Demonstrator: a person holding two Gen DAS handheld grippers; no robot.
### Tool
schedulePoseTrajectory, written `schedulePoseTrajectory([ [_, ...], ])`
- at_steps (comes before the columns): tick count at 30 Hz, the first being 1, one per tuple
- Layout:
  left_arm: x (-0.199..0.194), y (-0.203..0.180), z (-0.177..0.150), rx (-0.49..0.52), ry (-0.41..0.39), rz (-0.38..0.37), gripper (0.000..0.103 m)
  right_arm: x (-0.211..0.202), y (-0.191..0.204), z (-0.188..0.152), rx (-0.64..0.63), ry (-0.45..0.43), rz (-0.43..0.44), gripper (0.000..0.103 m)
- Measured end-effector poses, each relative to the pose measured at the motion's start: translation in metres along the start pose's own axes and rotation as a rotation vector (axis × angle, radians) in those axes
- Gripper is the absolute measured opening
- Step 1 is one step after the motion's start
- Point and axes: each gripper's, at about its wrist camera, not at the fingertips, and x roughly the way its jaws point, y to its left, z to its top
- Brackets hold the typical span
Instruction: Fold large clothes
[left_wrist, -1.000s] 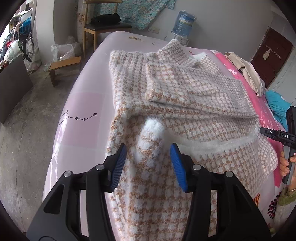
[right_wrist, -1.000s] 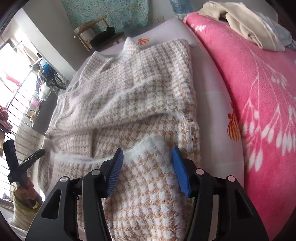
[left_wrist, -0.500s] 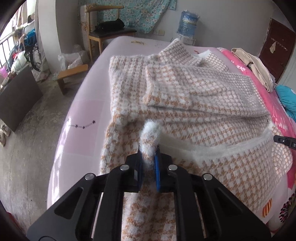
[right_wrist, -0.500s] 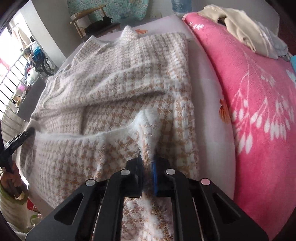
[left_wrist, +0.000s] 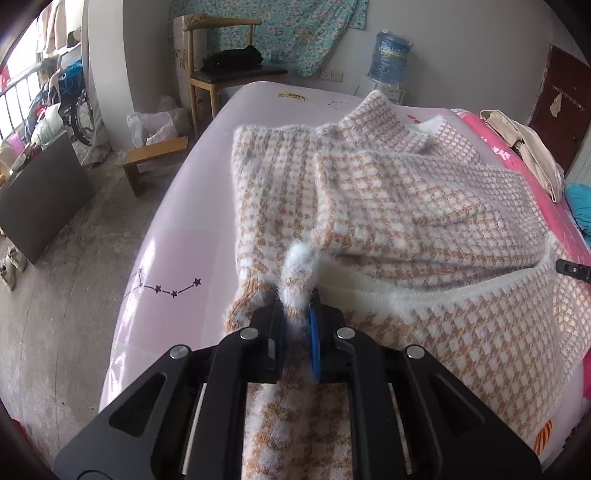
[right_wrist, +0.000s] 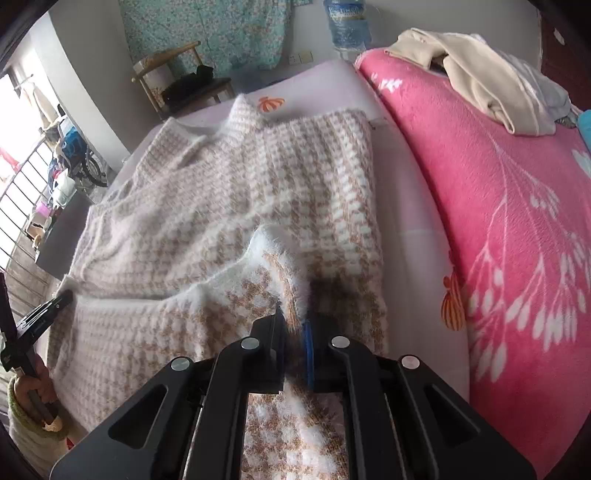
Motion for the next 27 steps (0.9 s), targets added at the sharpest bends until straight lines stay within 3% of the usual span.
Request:
schedulePoseTrajectory([
  [3,-0.006,0.004,0.000,-0.016,-0.006,-0.016,0.018,-0.005,0.002,-0.003,-0.007,-0.011,-0.019,0.021],
  [5,-0.018,0.007,0.002,-0.019,-0.016,-0.013,0.022,-0.020,0.004,-0.004,-0.014,-0.040,-0.055,0.036],
  [8,-0.050,0.003,0.002,0.009,-0.086,-0.015,0.027,-0.051,0.018,-0.010,-0.076,-0.102,-0.044,0.039],
  [11,-0.077,-0.014,-0.004,0.058,-0.109,-0.153,0.028,-0.064,0.050,-0.023,-0.183,-0.112,-0.015,0.039],
  [15,-0.068,-0.063,-0.026,0.160,-0.003,-0.324,0.028,-0.038,0.085,-0.036,-0.229,-0.032,0.116,0.039],
  [18,-0.036,-0.090,-0.043,0.221,0.078,-0.269,0.028,-0.004,0.102,-0.043,-0.246,0.032,0.108,0.039],
  [20,-0.020,-0.088,-0.046,0.191,0.087,-0.230,0.030,0.007,0.102,-0.044,-0.226,0.040,0.097,0.040],
  [23,-0.032,-0.078,-0.039,0.152,0.083,-0.223,0.028,-0.015,0.104,-0.043,-0.216,0.024,0.052,0.040],
  [27,-0.077,-0.074,-0.045,0.206,-0.009,-0.300,0.028,-0.060,0.121,-0.068,-0.320,-0.046,0.080,0.040],
])
